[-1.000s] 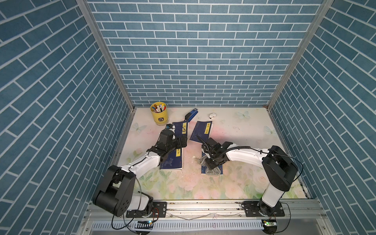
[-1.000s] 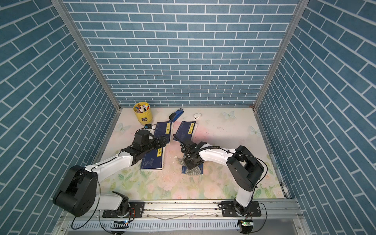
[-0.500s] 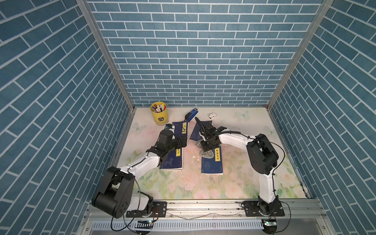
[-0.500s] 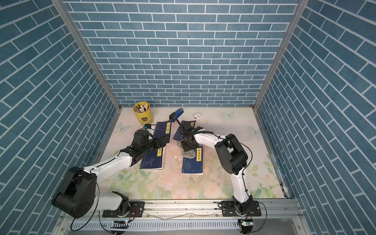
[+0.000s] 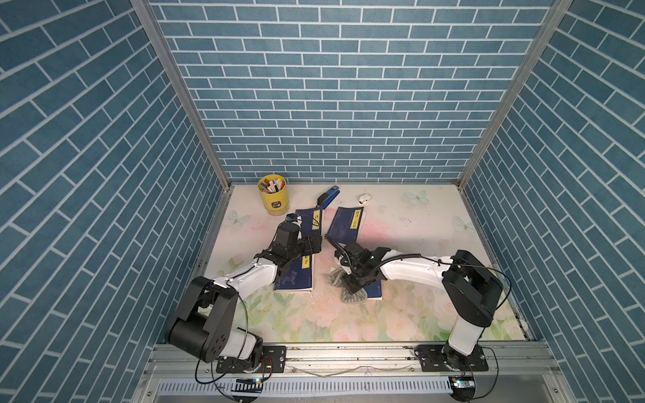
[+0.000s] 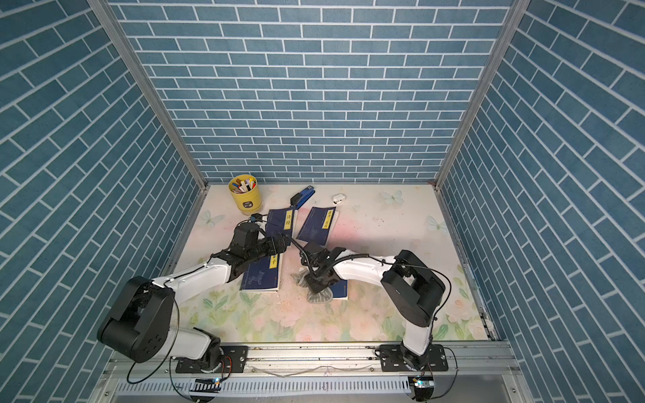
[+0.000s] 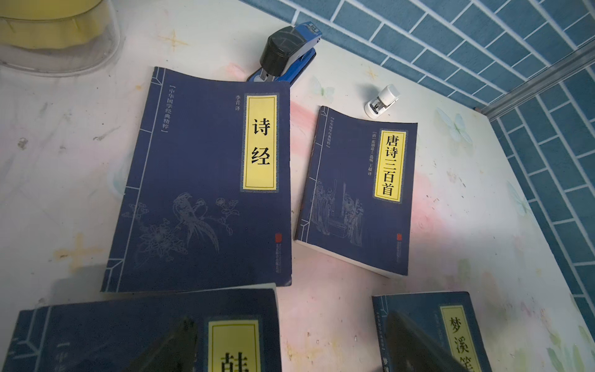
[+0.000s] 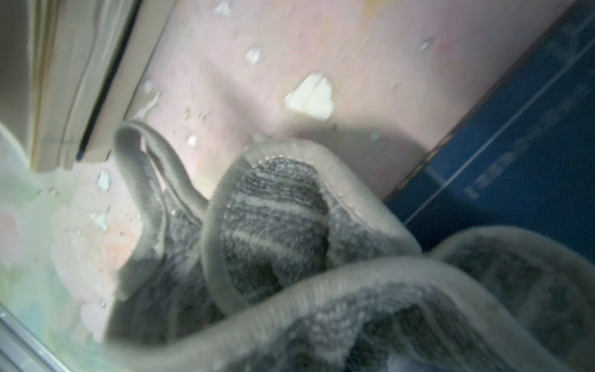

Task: Wipe the cover of the book
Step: Wipe the dirt from the cover of the book.

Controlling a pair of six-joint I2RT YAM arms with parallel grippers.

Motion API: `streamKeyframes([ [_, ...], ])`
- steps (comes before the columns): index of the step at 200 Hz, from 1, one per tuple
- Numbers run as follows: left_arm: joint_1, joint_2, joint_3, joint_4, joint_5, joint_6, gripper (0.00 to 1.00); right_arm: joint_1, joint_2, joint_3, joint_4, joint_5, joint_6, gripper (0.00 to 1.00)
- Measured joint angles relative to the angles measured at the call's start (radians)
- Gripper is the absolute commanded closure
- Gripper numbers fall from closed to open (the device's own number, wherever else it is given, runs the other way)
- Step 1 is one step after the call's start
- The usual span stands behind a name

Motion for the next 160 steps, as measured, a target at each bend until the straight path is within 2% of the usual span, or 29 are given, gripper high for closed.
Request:
streamKeyframes([
  [111,0.003,-0.024,0.004,0.005,-0.020,0.000,0.04,0.010,-0.089,-0.112,0.028,-0.055,0.056,1.00],
  [160,0.003,-0.024,0.004,0.005,-0.019,0.000,0.04,-0.028,-0.050,-0.065,-0.004,-0.077,0.062,1.00],
])
